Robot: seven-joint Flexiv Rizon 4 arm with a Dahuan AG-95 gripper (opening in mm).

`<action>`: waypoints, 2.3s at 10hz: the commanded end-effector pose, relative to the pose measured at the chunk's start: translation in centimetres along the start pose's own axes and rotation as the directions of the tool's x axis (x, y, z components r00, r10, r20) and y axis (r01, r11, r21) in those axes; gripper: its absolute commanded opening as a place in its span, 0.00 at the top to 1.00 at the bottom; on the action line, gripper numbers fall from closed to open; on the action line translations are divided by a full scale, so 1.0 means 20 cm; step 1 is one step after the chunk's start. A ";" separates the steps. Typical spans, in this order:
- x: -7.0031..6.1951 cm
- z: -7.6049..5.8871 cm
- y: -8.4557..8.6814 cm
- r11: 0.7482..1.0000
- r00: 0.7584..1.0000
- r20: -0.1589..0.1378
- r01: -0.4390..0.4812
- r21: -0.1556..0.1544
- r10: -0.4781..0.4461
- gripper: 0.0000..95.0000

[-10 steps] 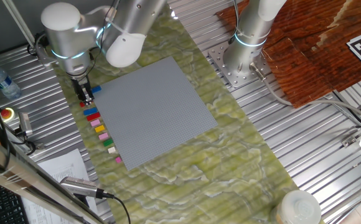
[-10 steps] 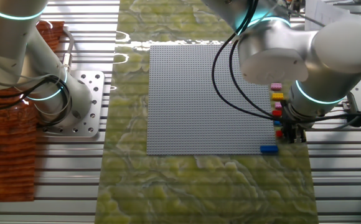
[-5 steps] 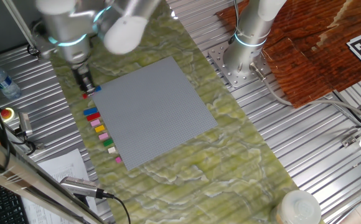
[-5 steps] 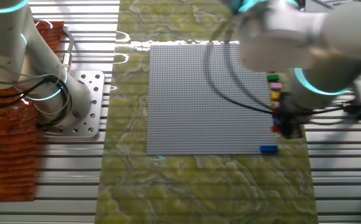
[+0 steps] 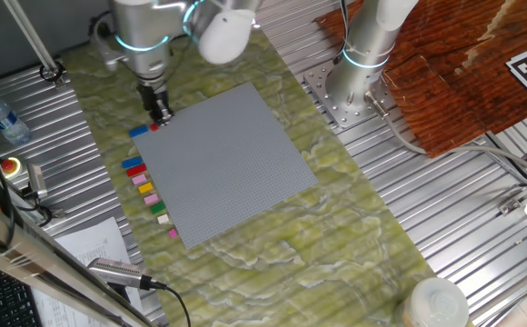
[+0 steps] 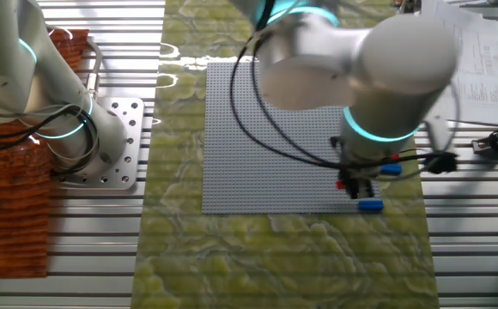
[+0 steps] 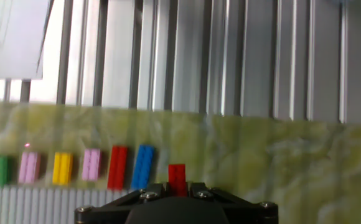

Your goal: Stack small Lego blocks randomly, one at a time

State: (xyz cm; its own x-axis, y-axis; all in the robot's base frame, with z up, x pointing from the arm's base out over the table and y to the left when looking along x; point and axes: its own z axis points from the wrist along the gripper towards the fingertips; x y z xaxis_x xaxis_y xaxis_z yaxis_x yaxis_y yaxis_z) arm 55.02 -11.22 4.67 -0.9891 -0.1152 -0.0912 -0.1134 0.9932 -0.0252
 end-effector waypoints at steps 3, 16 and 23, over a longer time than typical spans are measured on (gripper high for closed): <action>0.06 0.06 0.01 1.000 1.000 -0.012 0.007 0.008 -0.007 1.00; 0.04 0.16 -0.01 0.997 0.997 -0.008 -0.077 0.005 0.077 1.00; 0.03 0.18 -0.01 0.996 0.996 -0.012 -0.093 0.001 0.093 1.00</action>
State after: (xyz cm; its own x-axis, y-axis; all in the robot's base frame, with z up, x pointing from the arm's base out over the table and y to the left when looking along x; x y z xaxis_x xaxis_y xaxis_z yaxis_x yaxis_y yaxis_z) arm 54.85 -11.46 1.36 -0.9964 -0.0216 -0.0815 -0.0203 0.9996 -0.0173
